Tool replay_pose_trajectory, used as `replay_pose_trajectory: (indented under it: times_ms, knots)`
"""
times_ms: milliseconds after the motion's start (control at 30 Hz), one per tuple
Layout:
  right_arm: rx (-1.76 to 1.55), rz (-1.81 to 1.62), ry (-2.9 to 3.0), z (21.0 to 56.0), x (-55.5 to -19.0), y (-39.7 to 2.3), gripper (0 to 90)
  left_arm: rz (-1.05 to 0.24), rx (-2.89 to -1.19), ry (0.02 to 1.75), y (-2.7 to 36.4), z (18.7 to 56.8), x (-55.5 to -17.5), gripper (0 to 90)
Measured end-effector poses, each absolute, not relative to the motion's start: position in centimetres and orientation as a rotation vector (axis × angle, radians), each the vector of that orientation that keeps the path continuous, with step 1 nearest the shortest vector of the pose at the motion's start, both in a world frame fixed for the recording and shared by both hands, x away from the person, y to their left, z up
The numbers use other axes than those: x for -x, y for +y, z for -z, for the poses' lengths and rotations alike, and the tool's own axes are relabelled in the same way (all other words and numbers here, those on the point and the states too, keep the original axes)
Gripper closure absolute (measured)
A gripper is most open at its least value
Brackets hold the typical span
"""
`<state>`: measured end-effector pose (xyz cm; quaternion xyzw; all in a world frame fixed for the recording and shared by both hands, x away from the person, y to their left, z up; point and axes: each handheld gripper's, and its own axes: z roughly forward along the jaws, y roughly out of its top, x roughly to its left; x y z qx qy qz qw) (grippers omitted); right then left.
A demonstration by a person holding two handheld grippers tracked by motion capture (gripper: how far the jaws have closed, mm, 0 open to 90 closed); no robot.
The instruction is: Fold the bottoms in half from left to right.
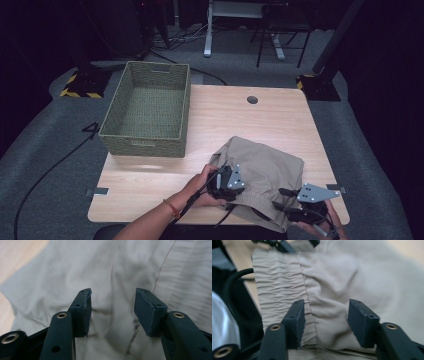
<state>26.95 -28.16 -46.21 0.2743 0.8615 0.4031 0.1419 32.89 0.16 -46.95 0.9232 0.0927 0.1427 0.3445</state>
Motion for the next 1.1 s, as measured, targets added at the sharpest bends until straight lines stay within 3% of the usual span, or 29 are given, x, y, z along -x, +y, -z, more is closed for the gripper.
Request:
replay_pose_trajectory:
  times_ms: [200, 433, 533, 633, 733, 833, 1100]
  knots:
    - [-0.853, -1.101, 2.548, 48.3, -27.3, -27.6, 37.2, -0.351, -2.394, 0.265, 0.3, 47.9, -32.1, 50.9]
    - [-0.847, -1.089, 2.611, 48.9, -29.5, -27.8, 30.6, -0.459, -2.434, 0.238, -0.7, 48.1, -31.5, 54.5]
    - [-0.845, -1.040, 2.593, 48.9, -30.9, -27.8, 33.8, -0.488, -2.452, 0.260, -0.9, 48.1, -32.4, 48.8]
    - [-0.834, -0.976, 2.566, 49.2, -32.9, -27.9, 29.3, -0.487, -2.490, 0.304, -1.1, 48.4, -33.8, 41.1]
    - [-0.839, -0.943, 2.590, 49.0, -34.1, -27.8, 28.7, -0.415, -2.470, 0.347, -0.6, 48.1, -34.7, 38.4]
    - [-0.833, -1.008, 2.531, 47.7, -33.6, -27.8, 34.9, -0.374, -2.397, 0.345, 0.3, 46.9, -34.7, 35.2]
    - [-0.678, -1.083, 2.569, 46.3, -28.8, -27.4, 35.7, -0.365, -2.373, 0.231, 0.2, 46.3, -31.9, 38.1]
